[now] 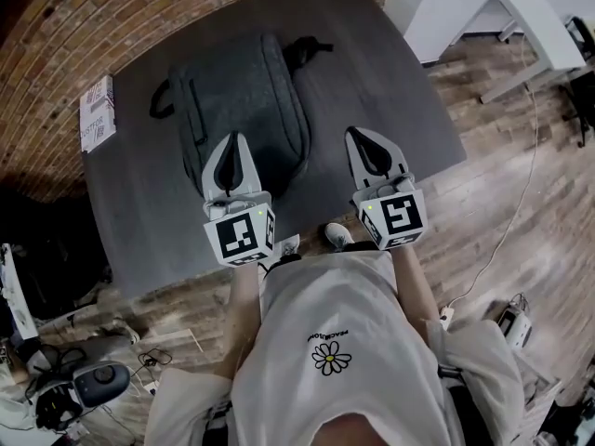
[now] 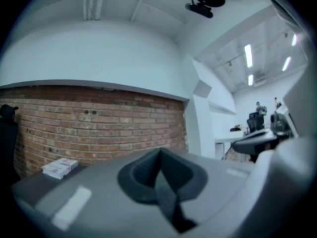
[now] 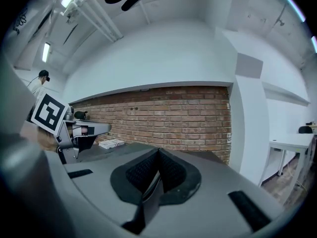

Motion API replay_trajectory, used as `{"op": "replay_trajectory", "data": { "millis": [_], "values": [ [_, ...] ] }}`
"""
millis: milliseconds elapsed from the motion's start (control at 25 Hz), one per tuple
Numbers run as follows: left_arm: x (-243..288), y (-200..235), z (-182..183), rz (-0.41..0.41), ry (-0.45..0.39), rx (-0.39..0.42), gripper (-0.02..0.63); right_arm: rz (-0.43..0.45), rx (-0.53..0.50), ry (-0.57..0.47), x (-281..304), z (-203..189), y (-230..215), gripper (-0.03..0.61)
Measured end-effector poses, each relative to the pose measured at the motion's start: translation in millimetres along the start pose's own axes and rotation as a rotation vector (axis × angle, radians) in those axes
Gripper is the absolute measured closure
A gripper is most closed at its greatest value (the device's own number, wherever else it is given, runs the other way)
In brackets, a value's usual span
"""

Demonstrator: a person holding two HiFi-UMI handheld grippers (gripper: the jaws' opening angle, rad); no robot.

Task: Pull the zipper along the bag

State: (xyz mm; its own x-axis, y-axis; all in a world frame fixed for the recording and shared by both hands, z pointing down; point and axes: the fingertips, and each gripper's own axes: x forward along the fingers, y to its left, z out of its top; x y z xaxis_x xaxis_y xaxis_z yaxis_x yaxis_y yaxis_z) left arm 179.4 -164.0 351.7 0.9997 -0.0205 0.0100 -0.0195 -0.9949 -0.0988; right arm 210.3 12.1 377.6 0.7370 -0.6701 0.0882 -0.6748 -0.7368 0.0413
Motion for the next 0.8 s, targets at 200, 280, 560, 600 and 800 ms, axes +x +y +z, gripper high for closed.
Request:
{"op": "replay_trajectory", "data": {
  "millis": [200,280,560,600,800],
  "values": [
    [22,19,-13,-0.024,0.064,0.073,0.615,0.067,-0.032,0.046,43,-13,-7,0.575],
    [33,22,-24,-0.042,0.103,0.121,0.615,0.111,-0.048,0.078,68,-26,-16,0.575],
    [66,39,-88,-0.072,0.279,0.136,0.615,0.332,-0.285,0.248,166,-97,-28,0.504],
    [69,37,-95,-0.080,0.303,0.164,0.615,0.356,-0.308,0.270,176,-108,-29,0.502],
    [78,27,-125,-0.134,0.427,0.229,0.615,0.487,-0.447,0.394,204,-150,-28,0.451]
  ]
}}
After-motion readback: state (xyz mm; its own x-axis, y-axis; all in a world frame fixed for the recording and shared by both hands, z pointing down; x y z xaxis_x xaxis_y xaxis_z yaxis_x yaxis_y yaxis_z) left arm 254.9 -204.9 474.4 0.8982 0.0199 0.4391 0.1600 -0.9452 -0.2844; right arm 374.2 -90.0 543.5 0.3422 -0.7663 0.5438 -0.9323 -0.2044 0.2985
